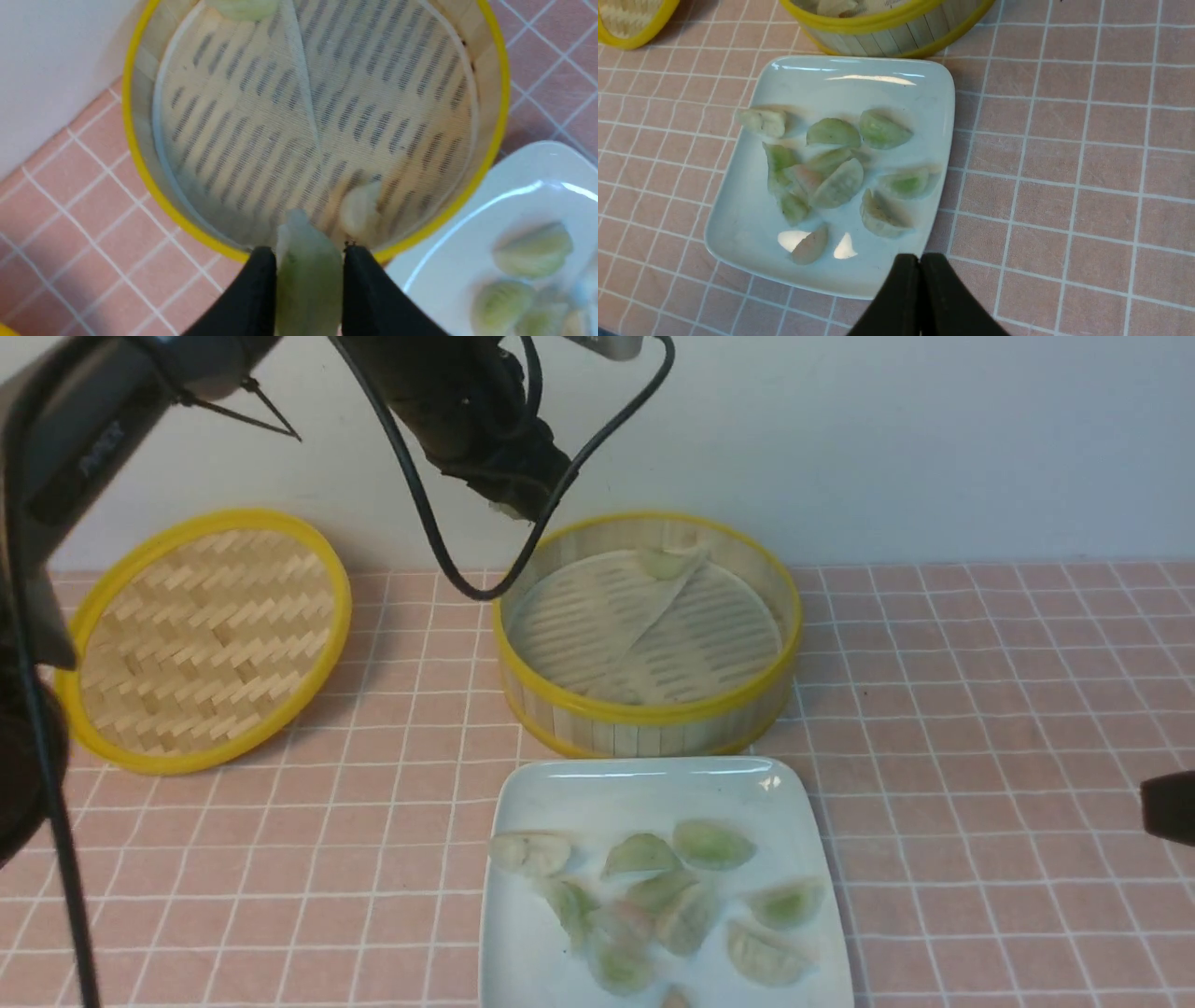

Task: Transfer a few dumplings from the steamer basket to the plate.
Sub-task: Use the left arm to put the dumpling into the plate, then use the right arm to grab a dumpling from inside the steamer

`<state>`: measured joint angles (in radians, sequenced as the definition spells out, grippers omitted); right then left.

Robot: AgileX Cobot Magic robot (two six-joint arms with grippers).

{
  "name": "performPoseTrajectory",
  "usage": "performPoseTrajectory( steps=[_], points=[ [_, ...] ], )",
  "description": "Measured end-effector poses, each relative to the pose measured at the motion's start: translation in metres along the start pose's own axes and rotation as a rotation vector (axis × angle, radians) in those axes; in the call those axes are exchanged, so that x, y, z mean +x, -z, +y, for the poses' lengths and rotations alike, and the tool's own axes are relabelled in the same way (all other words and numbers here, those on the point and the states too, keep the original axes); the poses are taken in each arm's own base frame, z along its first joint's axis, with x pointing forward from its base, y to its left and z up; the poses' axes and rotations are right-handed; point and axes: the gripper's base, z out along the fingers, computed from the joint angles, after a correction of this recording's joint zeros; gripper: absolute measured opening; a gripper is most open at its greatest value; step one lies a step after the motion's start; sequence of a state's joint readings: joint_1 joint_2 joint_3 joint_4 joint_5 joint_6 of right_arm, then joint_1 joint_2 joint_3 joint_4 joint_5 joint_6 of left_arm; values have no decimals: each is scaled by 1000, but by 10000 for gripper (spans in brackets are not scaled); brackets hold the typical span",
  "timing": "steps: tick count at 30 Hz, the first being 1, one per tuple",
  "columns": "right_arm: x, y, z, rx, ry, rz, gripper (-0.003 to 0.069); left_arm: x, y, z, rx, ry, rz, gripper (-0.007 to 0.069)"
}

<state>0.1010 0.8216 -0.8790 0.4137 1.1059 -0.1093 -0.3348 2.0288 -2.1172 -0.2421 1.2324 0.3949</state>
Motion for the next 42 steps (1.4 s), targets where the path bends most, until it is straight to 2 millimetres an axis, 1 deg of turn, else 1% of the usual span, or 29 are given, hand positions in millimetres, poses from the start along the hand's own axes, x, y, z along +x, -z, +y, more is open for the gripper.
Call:
performPoseTrajectory(
  steps=[2,4,5,6,9,12,15,17,18,19,20,21,23,25,26,27,29,30,31,32,33,34,35,36,37,38,39,41,42],
  points=[
    [0,0,0,1,10,-5,-14,14,-3,-9,27,36,54,155],
    [-1,0,0,0,21,-12,-14,35,-8,-25,72,48,133,155],
    [-1,0,0,-2,25,-14,-14,51,-17,-36,110,41,194,155],
    [-2,0,0,-3,27,-14,-14,55,-20,-41,125,33,209,155],
    [-3,-3,-1,-3,32,-5,-14,82,-51,-65,213,-10,333,155],
    [-9,-9,-1,-4,29,36,-14,91,-79,-78,224,-41,350,155],
    [-27,-16,-1,-4,35,91,-14,91,-104,-80,205,-42,322,166],
    [-41,-21,-2,-6,52,114,-14,92,-115,-79,198,-35,317,209],
    [-54,-23,-1,-9,84,122,-14,93,-121,-78,193,-27,316,269],
    [-61,-28,-1,-12,96,138,-14,94,-122,-78,191,-26,316,289],
    [-73,-30,-1,-16,127,142,-14,94,-125,-78,188,-22,313,352],
    [-81,-37,-2,-18,145,155,-14,94,-125,-78,187,-18,312,394],
    [-104,-52,-5,-25,195,165,-14,91,-123,-78,184,21,317,478],
    [-127,-74,-10,-30,241,181,-14,85,-116,-78,179,106,338,517],
    [-139,-76,-8,-32,271,161,-14,83,-113,-78,178,116,343,515],
    [-150,-91,-11,-39,304,173,-14,80,-107,-78,168,142,353,494],
    [-167,-111,-11,-46,349,176,-14,74,-93,-77,144,158,353,426],
    [-179,-126,-12,-52,383,176,-14,70,-79,-77,127,164,353,349],
    [-187,-132,-10,-56,409,164,-14,69,-74,-77,117,167,350,304],
    [-197,-156,-11,-63,434,176,-14,65,-58,-78,99,171,326,207],
    [-205,-172,-11,-70,454,176,-13,62,-40,-79,87,170,294,116],
    [-212,-188,-10,-76,468,175,-12,60,-24,-80,79,170,260,65],
    [-217,-205,-10,-82,480,175,-11,58,-11,-82,75,170,234,39],
    [-223,-213,-8,-84,496,162,-10,57,7,-84,72,168,202,22],
    [-228,-230,-8,-89,508,159,-10,56,23,-87,71,167,167,10],
    [-229,-254,-10,-94,518,169,-8,56,39,-89,70,167,132,1],
    [-234,-265,-8,-97,531,152,-7,56,54,-92,68,164,98,-3],
    [-235,-300,-12,-104,543,148,-1,57,78,-96,69,159,44,-6],
    [-236,-312,-12,-107,552,139,4,59,90,-98,68,155,18,-6]
  ],
)
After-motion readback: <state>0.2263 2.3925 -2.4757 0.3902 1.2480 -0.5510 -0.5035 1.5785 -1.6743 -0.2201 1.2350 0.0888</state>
